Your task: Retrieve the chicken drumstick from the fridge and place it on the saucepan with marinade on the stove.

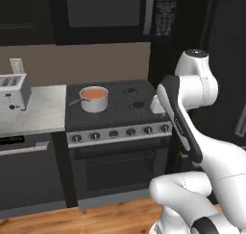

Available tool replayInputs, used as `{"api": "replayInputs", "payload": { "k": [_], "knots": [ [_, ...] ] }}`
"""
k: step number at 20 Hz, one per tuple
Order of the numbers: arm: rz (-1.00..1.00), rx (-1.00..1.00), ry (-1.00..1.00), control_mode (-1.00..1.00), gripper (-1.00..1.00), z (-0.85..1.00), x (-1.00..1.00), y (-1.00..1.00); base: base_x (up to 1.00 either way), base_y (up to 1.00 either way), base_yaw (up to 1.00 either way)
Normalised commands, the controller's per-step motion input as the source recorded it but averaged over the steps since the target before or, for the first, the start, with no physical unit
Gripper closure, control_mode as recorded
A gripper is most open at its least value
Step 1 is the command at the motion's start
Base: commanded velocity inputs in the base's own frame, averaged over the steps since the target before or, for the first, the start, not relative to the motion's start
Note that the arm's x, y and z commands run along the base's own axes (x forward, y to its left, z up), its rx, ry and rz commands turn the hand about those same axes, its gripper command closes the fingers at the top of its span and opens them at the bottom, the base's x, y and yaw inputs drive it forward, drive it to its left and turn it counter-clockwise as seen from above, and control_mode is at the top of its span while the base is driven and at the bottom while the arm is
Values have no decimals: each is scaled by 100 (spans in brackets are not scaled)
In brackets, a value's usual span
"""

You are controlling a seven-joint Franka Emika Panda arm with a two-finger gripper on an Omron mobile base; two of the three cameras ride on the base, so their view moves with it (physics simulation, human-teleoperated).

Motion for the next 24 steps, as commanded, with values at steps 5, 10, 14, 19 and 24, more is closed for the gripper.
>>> {"api": "replayInputs", "payload": {
  "k": [5,10,14,19,24],
  "knots": [
    [0,0,0,100,-100,0,0,0,-64,-97,0],
    [0,0,0,100,-100,0,0,0,-35,-100,-1],
    [0,0,0,100,-100,0,0,0,-8,-100,0],
    [0,0,0,100,-100,0,0,0,1,-98,0],
    [0,0,0,100,-100,0,0,0,3,-49,0]
  ]
}}
